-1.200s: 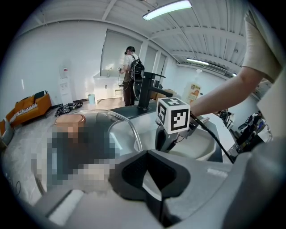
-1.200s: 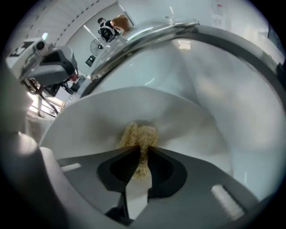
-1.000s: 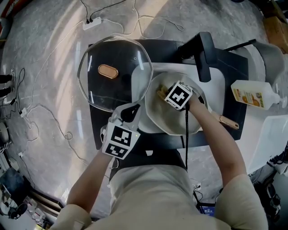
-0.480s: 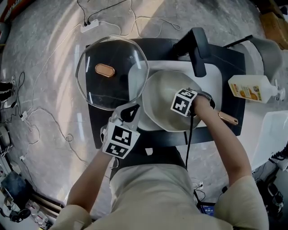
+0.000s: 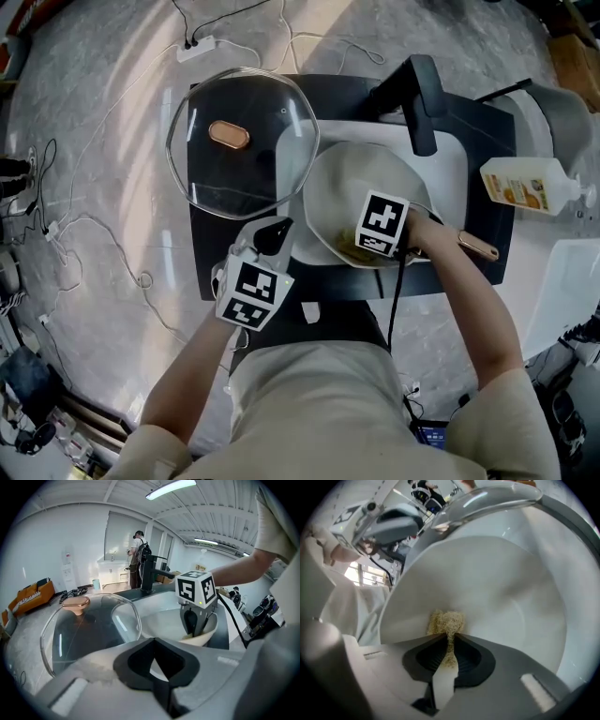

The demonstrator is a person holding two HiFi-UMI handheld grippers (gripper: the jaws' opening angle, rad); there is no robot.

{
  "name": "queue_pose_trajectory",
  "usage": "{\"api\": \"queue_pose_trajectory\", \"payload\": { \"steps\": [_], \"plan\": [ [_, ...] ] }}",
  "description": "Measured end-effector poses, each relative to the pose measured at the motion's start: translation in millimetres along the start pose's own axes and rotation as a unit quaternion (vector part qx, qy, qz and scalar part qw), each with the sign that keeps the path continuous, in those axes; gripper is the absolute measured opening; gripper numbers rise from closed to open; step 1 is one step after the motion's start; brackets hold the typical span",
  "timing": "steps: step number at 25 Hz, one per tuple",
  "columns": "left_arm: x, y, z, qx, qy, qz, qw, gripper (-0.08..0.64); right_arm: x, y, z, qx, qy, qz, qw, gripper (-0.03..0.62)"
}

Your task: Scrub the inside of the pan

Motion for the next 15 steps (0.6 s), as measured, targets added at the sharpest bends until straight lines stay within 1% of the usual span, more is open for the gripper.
{"api": "queue_pose_trajectory", "payload": {
  "steps": [3, 5, 6, 7, 9, 11, 12, 15],
  "plan": [
    [-2.6, 1.6, -5.6, -0.003, 0.003, 0.005, 1.0, 0.002, 0.2, -7.9, 27.1, 0.016, -0.052, 0.003, 0.999, 0.054],
    [-3.0, 1.8, -7.7, -0.005, 0.003, 0.007, 1.0, 0.002, 0.0, -18.4, 41.0, 0.019, -0.07, -0.012, 0.997, 0.055],
    [-3.1, 1.6, -8.0, -0.006, 0.003, 0.008, 0.9999, 0.002, -1.1, -24.6, 47.6, 0.019, -0.079, -0.026, 0.996, 0.057],
    [-3.0, 1.0, -7.9, -0.007, 0.003, 0.008, 0.9999, 0.002, -3.0, -31.1, 53.5, 0.018, -0.085, -0.047, 0.995, 0.057],
    [-2.5, -0.8, -6.7, -0.006, 0.003, 0.008, 1.0, 0.002, -6.7, -45.5, 61.9, 0.007, -0.084, -0.109, 0.99, 0.058],
    [-2.4, -2.6, -4.7, -0.004, 0.003, 0.006, 1.0, 0.002, -7.5, -61.1, 66.2, -0.012, -0.073, -0.179, 0.981, 0.057],
    [-2.6, -3.3, -3.9, -0.003, 0.003, 0.006, 1.0, 0.002, -5.6, -68.6, 65.9, -0.018, -0.067, -0.207, 0.976, 0.057],
    [-2.7, -5.7, -5.2, -0.004, 0.004, 0.007, 1.0, 0.002, -0.1, -91.1, 54.0, -0.022, -0.041, -0.272, 0.961, 0.057]
  ]
}}
Point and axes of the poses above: the fingertips, and each gripper's own axes: x forward along the fingers, y to its left, z out of its top, the point moved 5 cm from there along -x, backward along the fingers, and after that the axes turned 12 degrees about -x, right-handed, at the moved point
